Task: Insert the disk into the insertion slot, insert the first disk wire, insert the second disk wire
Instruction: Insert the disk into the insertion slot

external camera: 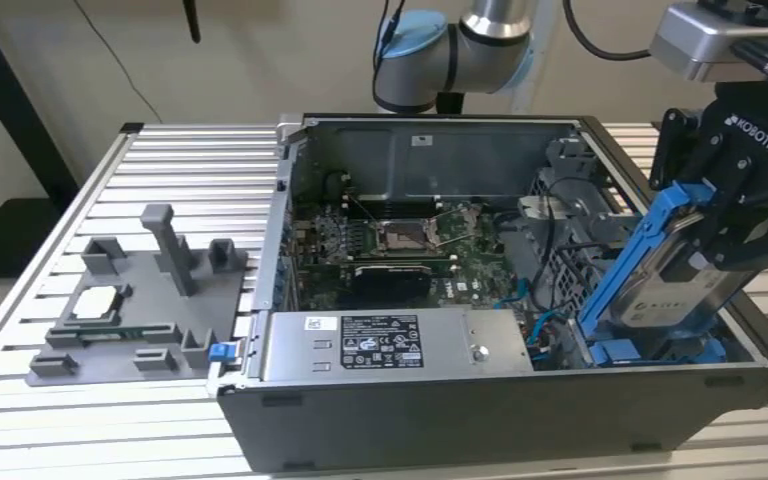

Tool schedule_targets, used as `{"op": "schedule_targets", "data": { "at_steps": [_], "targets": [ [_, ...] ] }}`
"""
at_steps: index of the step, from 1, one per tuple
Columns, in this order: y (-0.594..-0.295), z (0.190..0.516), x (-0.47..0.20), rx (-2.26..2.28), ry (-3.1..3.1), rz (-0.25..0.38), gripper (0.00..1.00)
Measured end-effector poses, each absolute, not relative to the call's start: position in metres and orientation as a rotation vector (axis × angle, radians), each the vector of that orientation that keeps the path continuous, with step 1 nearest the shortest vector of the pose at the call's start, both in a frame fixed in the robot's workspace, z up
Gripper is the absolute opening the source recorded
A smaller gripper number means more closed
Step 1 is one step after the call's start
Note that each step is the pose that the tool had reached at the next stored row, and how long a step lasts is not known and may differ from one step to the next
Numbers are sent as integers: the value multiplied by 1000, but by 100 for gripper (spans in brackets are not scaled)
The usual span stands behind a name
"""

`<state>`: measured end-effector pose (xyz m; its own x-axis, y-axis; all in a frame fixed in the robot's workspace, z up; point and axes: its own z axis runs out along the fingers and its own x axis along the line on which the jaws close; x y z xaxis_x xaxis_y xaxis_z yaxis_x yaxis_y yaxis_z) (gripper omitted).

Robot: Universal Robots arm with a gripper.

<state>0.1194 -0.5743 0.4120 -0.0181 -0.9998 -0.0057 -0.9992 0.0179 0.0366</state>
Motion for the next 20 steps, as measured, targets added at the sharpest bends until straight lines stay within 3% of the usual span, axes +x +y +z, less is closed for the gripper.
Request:
{"op": "schedule_targets", "data": {
  "at_steps": [20],
  "targets": [
    [-574,387,121,2192,-2231,-59,0]
  ]
}}
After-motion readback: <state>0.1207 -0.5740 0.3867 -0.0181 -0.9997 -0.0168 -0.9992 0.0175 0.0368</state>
